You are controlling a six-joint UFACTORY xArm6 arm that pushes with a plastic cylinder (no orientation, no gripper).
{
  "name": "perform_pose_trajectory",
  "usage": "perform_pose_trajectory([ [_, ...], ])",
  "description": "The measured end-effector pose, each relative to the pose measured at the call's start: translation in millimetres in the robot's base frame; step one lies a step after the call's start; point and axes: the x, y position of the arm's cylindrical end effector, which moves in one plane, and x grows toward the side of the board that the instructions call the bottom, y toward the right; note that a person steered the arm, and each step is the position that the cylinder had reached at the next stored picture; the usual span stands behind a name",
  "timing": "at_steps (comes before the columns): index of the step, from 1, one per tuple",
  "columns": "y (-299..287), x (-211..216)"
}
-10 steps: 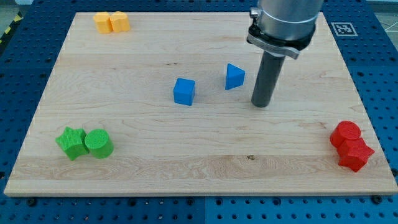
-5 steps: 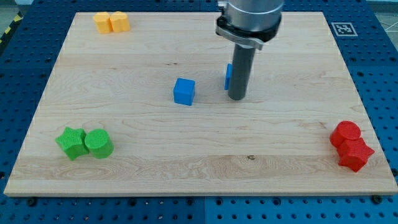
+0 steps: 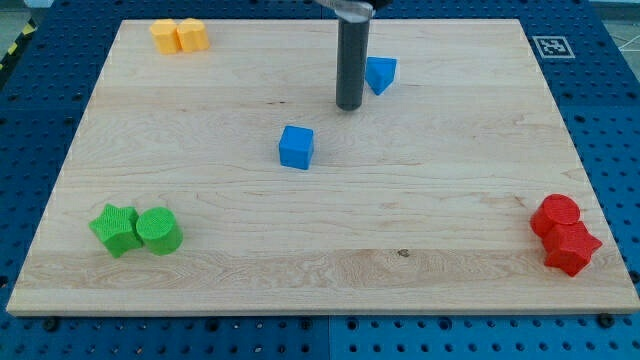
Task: Push the blue triangle towards top center
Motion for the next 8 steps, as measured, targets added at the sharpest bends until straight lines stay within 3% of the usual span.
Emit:
perform_pose_trajectory([
  [1,42.1,6.0],
  [2,69.2,-14.9],
  [5,25.6,-92.0],
  [8,-3.1,57.6],
])
